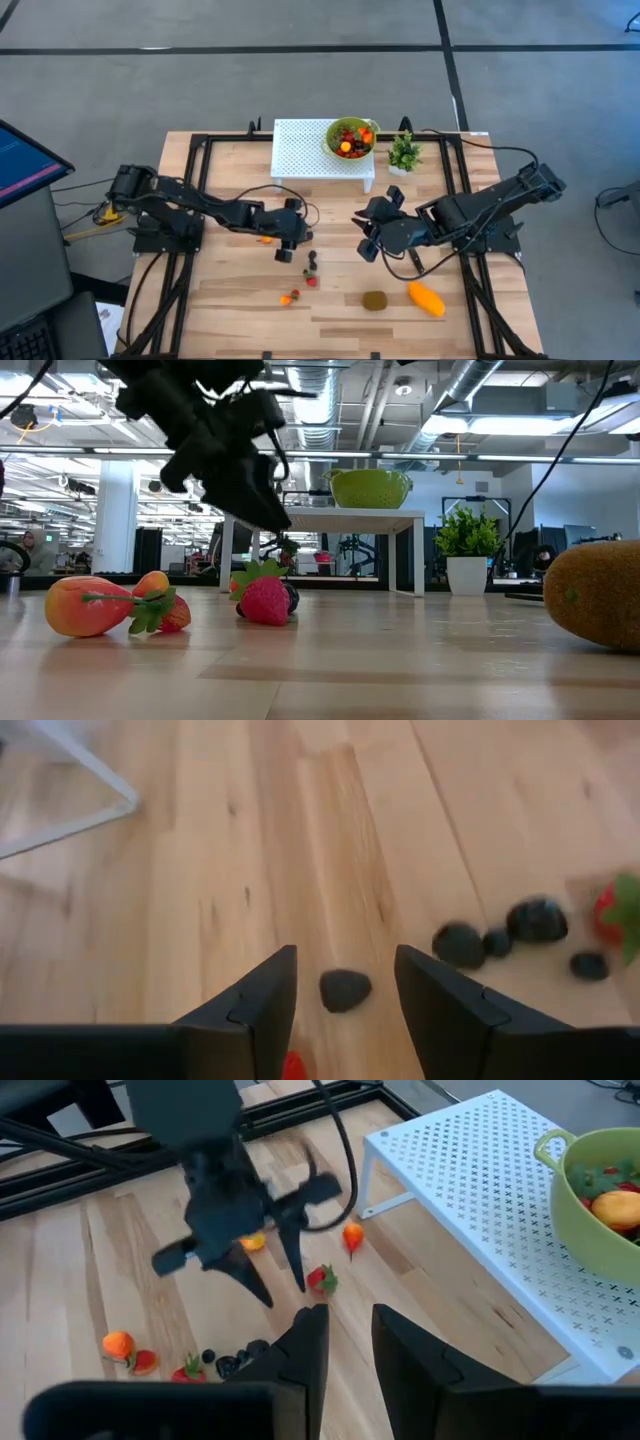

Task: Pick & Place Fruit
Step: Put the black raspberry into the green strainer bowl, then put the yellow pear into the green strainer bowl

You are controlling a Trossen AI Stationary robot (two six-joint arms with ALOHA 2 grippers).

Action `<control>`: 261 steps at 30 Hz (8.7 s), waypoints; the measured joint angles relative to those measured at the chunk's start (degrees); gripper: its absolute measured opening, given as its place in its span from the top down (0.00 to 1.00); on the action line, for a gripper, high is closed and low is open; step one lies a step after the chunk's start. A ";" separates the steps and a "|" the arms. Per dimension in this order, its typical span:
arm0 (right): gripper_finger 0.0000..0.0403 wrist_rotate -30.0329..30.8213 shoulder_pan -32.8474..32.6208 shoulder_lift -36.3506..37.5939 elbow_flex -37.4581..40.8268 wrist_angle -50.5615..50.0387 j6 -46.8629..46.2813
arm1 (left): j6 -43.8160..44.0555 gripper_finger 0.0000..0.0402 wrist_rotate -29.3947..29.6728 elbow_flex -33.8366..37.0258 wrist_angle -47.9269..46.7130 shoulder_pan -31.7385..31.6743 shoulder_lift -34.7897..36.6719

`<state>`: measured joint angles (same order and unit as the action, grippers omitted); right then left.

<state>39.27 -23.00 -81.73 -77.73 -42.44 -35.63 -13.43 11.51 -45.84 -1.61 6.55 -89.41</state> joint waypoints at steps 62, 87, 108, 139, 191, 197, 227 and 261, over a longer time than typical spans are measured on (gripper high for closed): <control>0.81 -0.22 0.59 -0.13 -0.04 -0.03 0.08 | -15.63 0.70 -5.49 -0.39 10.81 -3.54 -9.57; 0.80 -5.03 3.04 -0.13 -0.04 20.72 8.43 | -58.76 0.70 8.87 -1.38 26.51 4.78 20.03; 0.38 -11.17 4.07 -0.13 -0.02 27.09 17.35 | -77.88 0.70 12.17 -1.31 43.75 8.00 11.57; 0.54 -12.22 6.93 -0.09 -0.02 27.92 19.12 | -73.31 0.70 7.03 -6.60 48.09 4.31 4.86; 0.75 -12.87 27.76 -0.13 0.00 20.42 19.12 | -65.73 0.36 39.16 -6.56 48.47 4.35 7.71; 0.75 -18.16 37.53 -0.13 0.00 16.58 19.14 | -63.50 0.40 38.67 -6.58 48.48 4.35 8.93; 0.74 -26.75 45.97 -8.25 -0.42 7.06 21.08 | -61.08 0.46 44.26 -6.56 48.40 4.35 9.27; 0.47 -27.30 35.87 -2.98 -13.46 2.09 18.85 | -59.55 0.48 48.78 -6.56 48.17 7.51 9.23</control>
<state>11.97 12.87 -84.72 -91.20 -40.35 -16.78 -72.98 60.29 -52.40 46.56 14.06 -80.18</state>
